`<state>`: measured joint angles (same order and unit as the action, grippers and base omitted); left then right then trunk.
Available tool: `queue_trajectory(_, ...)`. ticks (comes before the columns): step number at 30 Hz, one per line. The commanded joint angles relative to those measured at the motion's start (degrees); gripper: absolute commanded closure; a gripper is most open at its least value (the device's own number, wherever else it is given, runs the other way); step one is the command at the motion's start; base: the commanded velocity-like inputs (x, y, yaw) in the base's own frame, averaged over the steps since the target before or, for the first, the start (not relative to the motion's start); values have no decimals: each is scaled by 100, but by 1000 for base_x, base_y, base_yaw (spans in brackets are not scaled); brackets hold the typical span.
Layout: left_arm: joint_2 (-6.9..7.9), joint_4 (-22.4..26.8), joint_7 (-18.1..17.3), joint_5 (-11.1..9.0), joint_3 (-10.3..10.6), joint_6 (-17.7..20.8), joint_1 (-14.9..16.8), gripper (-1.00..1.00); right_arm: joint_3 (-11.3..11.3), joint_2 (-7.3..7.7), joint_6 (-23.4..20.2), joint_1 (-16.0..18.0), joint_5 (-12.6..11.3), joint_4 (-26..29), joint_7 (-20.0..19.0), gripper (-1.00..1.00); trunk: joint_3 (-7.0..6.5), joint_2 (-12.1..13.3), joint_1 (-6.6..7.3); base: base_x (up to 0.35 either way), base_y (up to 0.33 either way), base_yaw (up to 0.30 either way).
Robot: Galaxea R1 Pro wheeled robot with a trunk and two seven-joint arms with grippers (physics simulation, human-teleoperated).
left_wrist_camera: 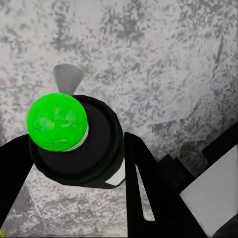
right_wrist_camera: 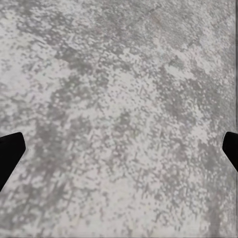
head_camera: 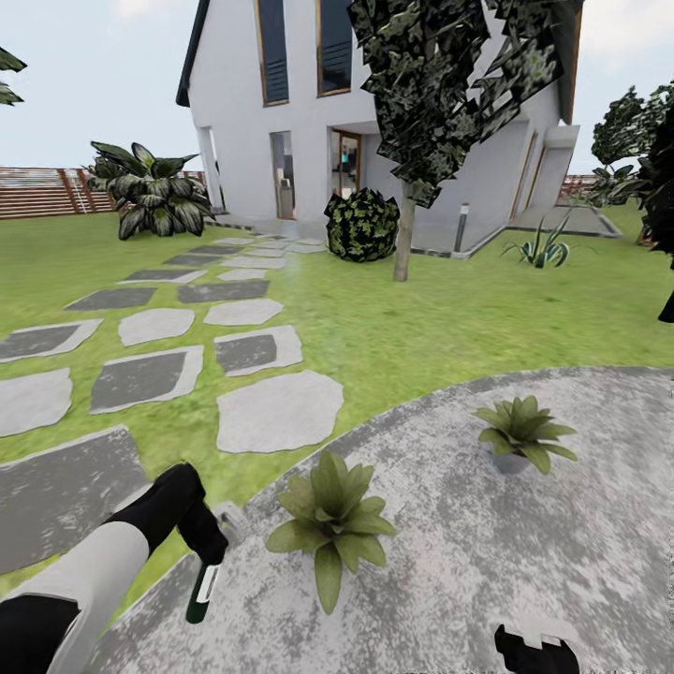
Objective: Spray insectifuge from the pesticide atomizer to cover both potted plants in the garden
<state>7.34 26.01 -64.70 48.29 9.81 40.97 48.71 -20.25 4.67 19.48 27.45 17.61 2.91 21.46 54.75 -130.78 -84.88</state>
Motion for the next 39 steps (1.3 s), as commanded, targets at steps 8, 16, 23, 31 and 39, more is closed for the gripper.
queue_trajectory(8,16,74,-84,20,250,21,-130,100,-49,-1,21,6,50,-10,18,-100,5,-2,1,0,0,-150)
queue_trajectory(16,-22,160,-850,726,399,49,186,100,-49,17,21,-3,58,-12,19,-100,5,-2,1,1,0,-4)
queue_trajectory(23,-42,592,-891,706,383,121,242,100,-49,17,21,-3,62,-14,20,-100,5,-2,1,106,37,0)
queue_trajectory(31,-48,669,-892,723,387,122,216,100,-49,17,21,-3,67,-10,16,-100,5,-2,1,220,93,0)
queue_trajectory(39,65,564,-853,728,402,27,-208,100,-49,8,21,-3,64,-10,22,-100,5,-2,1,10,3,-83)
